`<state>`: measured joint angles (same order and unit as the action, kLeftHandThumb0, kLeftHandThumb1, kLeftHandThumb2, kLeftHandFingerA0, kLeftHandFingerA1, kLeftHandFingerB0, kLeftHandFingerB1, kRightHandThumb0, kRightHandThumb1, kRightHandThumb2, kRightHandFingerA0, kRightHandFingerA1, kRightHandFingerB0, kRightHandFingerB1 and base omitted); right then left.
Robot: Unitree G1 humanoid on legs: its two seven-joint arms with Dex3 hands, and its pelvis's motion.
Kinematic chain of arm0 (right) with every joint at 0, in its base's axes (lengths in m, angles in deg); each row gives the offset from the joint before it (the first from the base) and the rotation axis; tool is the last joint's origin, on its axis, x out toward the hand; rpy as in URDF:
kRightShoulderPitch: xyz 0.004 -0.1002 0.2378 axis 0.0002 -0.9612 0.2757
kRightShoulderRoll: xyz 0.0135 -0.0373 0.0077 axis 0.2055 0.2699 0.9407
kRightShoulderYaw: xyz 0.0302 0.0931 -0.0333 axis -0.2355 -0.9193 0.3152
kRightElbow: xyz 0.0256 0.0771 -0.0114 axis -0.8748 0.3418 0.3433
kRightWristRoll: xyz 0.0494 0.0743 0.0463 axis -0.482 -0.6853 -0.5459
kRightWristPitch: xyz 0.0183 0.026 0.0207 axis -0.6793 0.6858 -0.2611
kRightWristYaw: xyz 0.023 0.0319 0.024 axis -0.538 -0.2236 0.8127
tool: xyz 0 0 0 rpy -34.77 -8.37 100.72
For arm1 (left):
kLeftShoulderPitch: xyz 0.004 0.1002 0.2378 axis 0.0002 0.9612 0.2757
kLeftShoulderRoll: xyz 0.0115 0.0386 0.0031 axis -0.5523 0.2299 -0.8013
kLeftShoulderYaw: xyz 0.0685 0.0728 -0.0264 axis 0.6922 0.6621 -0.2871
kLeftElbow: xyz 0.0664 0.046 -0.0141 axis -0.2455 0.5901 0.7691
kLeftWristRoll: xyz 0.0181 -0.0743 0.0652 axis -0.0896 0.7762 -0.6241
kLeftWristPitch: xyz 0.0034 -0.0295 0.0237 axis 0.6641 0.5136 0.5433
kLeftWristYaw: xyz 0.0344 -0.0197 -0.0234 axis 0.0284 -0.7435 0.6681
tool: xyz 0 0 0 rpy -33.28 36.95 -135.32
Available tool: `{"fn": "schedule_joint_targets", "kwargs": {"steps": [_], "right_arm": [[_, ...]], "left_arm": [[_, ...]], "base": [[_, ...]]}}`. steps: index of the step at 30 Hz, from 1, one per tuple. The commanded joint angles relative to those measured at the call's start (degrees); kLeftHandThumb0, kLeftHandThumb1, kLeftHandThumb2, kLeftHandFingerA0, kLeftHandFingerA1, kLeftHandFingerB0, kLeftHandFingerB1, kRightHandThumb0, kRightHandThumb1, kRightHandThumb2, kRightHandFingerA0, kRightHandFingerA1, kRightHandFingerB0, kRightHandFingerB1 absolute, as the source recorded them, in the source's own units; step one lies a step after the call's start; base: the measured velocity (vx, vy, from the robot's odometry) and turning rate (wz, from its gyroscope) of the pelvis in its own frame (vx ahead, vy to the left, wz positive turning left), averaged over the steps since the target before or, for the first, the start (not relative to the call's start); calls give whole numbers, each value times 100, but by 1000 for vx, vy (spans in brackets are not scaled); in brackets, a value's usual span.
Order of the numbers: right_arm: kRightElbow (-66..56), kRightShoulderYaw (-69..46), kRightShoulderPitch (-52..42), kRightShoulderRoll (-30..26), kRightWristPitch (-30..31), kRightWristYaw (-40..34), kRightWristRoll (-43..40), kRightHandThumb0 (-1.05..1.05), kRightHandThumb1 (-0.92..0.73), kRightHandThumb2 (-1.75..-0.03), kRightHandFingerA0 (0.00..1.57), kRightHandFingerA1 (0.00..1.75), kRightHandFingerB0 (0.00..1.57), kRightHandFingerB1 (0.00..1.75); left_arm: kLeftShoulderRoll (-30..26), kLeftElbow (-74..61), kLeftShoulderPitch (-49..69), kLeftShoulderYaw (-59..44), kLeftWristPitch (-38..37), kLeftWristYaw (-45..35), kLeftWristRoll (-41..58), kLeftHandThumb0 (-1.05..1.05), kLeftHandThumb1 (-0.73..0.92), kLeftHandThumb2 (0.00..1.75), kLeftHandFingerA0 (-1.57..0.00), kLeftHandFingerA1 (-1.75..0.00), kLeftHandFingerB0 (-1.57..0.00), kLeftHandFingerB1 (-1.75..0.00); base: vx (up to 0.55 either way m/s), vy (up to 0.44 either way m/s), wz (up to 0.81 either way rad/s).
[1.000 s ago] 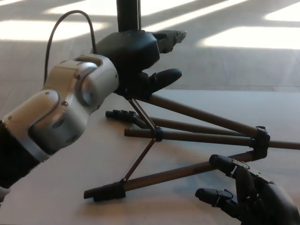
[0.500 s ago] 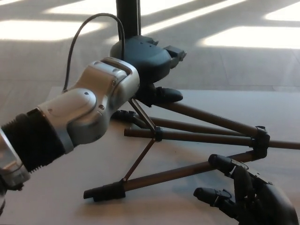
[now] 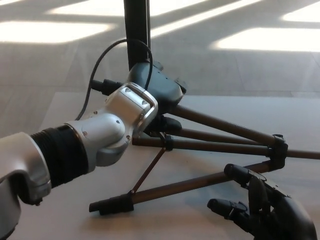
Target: Use both hands of the robot to pick up the tripod lying in the middle of the desk and make it stand upright on the desk
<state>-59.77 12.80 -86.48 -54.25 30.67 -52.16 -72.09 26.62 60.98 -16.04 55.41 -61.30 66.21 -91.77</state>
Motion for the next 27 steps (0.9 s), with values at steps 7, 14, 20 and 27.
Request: {"fn": "schedule_joint_targets", "kwargs": {"steps": [7, 14, 20, 27], "right_arm": [[212, -249, -25, 244, 143, -631, 275, -81, -60, -106, 75, 82, 62, 60], [129, -244, -33, 280, 229, -754, 284, -83, -76, -63, 72, 81, 67, 50], [188, -259, 102, 245, 313, -778, 293, -81, -77, -63, 74, 82, 66, 49], [291, -296, 316, 323, 598, -1048, 426, -78, -78, -63, 75, 86, 70, 53]], "left_arm": [[591, 766, -269, 651, -691, 253, -1936, -81, 41, 97, -1, -35, -4, -17], [754, 1134, 175, -33, -1304, 2197, -1549, -37, 56, 60, -98, -154, -71, -62], [797, 1304, 38, -13, -1166, 1886, -1774, -34, 59, 62, -97, -145, -81, -68], [700, 1333, 232, -330, -1028, 1555, -2077, -34, 55, 60, -99, -163, -83, -71]], "base": [[0, 0, 0], [0, 0, 0], [0, 0, 0], [0, 0, 0]]}}
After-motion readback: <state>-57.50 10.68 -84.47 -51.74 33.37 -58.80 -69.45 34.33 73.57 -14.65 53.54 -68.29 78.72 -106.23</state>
